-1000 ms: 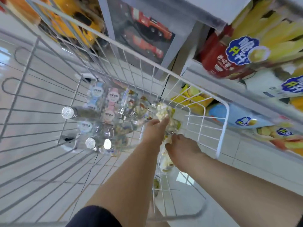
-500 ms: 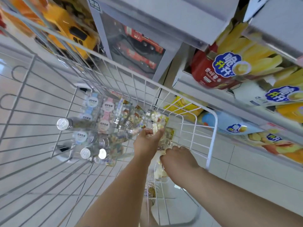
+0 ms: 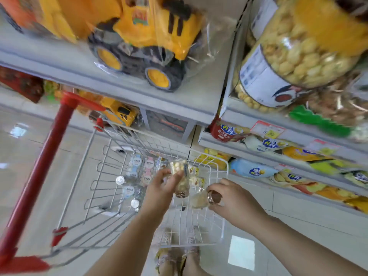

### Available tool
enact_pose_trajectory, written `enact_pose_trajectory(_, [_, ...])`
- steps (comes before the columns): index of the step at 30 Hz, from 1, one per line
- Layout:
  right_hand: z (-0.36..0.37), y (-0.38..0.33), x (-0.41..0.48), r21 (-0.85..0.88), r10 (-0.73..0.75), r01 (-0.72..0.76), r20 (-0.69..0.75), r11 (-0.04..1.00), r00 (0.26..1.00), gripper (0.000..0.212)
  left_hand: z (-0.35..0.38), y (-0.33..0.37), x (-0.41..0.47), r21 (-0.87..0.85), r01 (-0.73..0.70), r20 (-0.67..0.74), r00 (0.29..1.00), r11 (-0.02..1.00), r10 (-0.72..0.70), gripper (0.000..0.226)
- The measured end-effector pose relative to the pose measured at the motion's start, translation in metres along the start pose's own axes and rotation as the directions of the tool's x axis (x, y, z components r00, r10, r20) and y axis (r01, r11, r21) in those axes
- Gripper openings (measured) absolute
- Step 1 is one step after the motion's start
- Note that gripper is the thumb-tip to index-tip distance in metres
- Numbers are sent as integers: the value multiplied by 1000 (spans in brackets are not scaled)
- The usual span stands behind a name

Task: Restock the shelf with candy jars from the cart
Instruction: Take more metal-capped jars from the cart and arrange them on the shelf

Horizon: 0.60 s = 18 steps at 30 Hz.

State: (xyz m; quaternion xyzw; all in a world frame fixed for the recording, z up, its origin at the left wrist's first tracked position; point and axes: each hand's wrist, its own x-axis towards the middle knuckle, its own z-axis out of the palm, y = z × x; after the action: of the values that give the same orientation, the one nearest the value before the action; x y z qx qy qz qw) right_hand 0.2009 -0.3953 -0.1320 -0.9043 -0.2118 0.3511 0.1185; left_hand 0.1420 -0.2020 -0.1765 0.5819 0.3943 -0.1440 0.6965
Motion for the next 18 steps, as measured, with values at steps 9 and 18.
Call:
enact_pose_trajectory(9, [-143,-27,-140,350,90,81,-447,933,890,24,24,161,-161,-42,-293,120,948,955,296,42])
enact_pose_trajectory(18, [-278,19,-244,233,77,143,-733,962,676,29,119,243,-245,-281,-305,245,894,910,375,21])
